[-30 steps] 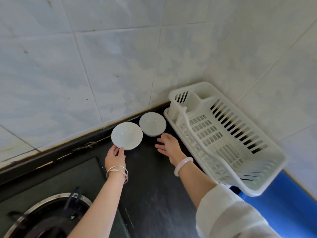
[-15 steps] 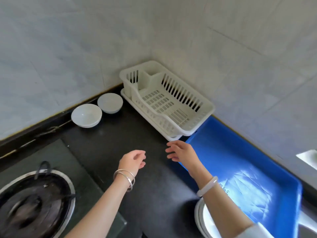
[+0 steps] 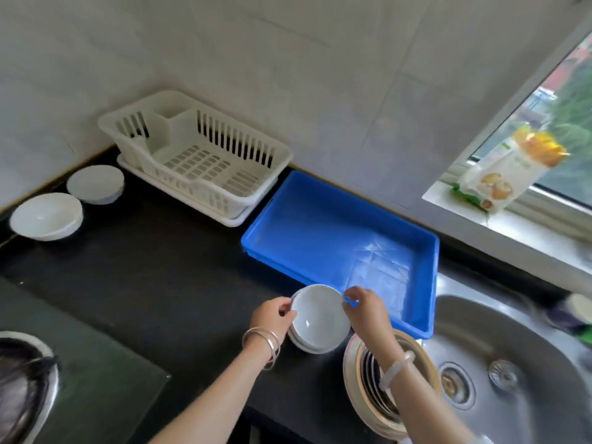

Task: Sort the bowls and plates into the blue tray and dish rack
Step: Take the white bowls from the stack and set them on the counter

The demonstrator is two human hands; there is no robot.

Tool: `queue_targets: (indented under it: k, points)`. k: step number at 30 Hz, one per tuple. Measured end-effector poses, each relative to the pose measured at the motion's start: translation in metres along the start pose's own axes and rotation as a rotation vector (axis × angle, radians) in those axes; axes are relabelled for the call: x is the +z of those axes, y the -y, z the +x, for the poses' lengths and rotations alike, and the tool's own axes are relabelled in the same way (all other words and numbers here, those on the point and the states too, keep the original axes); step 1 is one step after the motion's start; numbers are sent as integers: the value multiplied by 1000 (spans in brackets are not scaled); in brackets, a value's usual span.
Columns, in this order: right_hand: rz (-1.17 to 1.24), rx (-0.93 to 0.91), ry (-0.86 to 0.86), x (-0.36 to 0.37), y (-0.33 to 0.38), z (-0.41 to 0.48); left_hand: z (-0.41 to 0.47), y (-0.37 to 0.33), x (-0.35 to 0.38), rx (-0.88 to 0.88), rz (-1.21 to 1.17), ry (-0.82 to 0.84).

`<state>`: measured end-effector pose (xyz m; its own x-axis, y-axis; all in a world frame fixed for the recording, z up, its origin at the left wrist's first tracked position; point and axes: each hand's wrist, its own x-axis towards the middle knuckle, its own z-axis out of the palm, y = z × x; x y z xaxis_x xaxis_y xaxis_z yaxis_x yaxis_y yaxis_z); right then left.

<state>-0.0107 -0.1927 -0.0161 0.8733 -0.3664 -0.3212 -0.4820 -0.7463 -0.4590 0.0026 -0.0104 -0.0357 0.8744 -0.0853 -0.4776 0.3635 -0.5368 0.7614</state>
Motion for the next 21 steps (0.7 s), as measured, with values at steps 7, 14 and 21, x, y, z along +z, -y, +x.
queue_targets:
  k: [7,14,21]
  points:
    - [-89,18,-62,4,4,-5,1,1,9,37,87,-71]
    - [-278,-102,-88,2,8,-5,2,3,6,-11,-58,-34]
    - [-131,-43,-94,-19,1,-10,5,3,1,-19,-55,-23]
